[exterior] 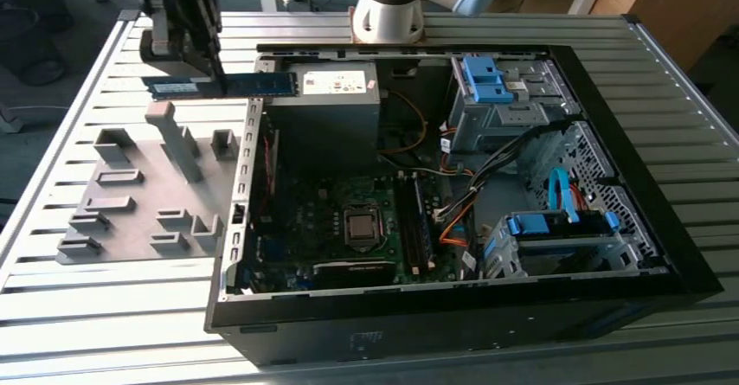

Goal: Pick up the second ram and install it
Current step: 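Pick up the second ram and move it above second insertion slot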

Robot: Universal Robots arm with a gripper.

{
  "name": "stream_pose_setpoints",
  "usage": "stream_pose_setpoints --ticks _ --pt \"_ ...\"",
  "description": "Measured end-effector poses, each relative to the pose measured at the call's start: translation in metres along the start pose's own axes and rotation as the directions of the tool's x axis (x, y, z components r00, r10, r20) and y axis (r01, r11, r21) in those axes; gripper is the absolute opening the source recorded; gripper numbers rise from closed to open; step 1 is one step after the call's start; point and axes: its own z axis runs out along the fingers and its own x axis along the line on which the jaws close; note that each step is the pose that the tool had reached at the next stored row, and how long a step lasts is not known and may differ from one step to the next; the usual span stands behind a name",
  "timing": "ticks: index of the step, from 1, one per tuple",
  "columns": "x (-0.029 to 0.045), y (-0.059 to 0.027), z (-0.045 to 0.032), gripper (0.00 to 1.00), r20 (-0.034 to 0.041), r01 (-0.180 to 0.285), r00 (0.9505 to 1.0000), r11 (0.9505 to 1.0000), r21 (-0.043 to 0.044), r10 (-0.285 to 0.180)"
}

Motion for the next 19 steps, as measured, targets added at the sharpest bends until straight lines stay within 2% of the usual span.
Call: stream_pose_setpoints --ticks 6,19 --pt "0.0 -0.0156 0.0001 0.14 0.0 0.0 1.0 1.0 0.0 0.0" --pt "0.0 -0.0575 0.0001 0.14 -0.0001 0.0 1.0 1.0 0.0 0.0"
